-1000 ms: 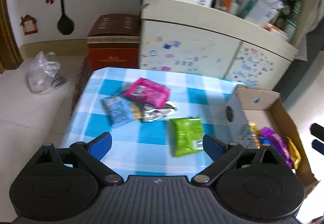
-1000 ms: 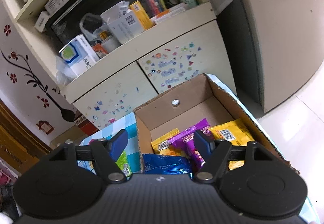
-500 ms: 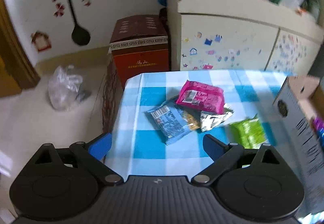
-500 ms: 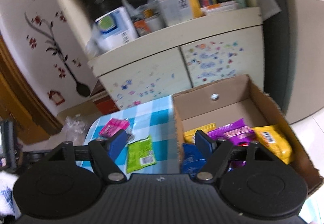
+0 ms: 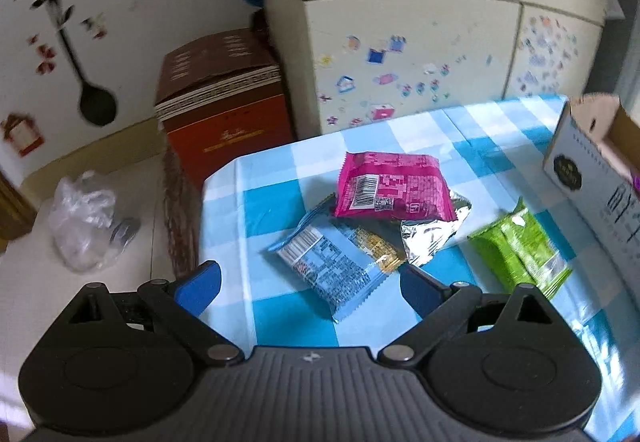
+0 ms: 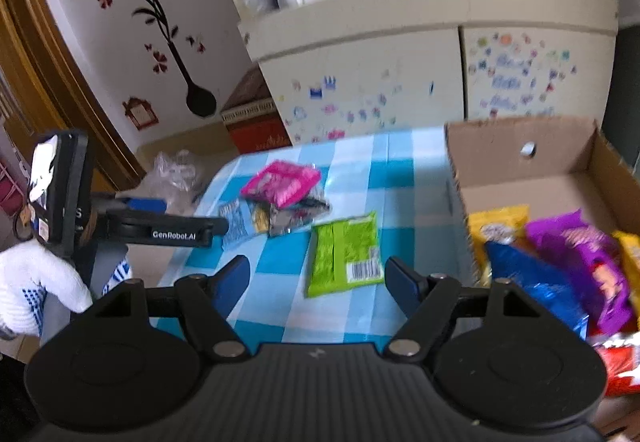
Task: Organize snacks
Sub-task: 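Withdraw both grippers from the box back over the remaining packets, then grasp the green packet with the right gripper while the left gripper grasps the light-blue packet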
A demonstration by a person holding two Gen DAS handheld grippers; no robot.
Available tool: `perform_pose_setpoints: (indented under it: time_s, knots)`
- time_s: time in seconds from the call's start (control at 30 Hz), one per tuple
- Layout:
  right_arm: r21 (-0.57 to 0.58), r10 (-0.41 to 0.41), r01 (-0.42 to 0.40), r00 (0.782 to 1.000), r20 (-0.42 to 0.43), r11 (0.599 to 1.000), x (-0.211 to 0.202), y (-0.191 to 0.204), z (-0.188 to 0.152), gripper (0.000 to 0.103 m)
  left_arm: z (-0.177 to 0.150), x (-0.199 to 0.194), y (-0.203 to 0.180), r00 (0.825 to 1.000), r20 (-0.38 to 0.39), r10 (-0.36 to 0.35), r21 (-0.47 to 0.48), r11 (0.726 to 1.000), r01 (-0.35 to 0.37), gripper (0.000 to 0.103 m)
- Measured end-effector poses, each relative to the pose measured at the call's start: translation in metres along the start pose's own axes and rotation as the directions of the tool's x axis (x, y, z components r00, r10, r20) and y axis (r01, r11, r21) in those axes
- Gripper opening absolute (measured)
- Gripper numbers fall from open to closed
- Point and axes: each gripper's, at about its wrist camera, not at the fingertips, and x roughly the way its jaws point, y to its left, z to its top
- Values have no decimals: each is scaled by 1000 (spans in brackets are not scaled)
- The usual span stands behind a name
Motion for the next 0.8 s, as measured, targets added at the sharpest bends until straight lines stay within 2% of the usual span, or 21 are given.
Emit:
perform_pose_setpoints:
  time_s: [0.17,0.27,0.33,0.57,0.8]
  knots:
    - [11,-55,55,998,-28,998,25,-1,1,75,-2,19,-7,999,11,-37,143,989,36,98]
    - [39,-54,56,997,-51,998,39,-4,2,75,-4,30,-9,997,1,-74,176,982,73,98]
    - [50,-58,61,996,-65,997,49,-4,3,75,-4,36,-12,998,2,-68,204,977,66,98]
    - [45,-99,104,990,-101,994,79,-5,2,75,-1,51,-8,997,-2,-82,199,977,80,98]
    - [11,-146,148,985,-96,989,98,-5,1,79,1,59,-5,994,26,-106,174,980,100,101]
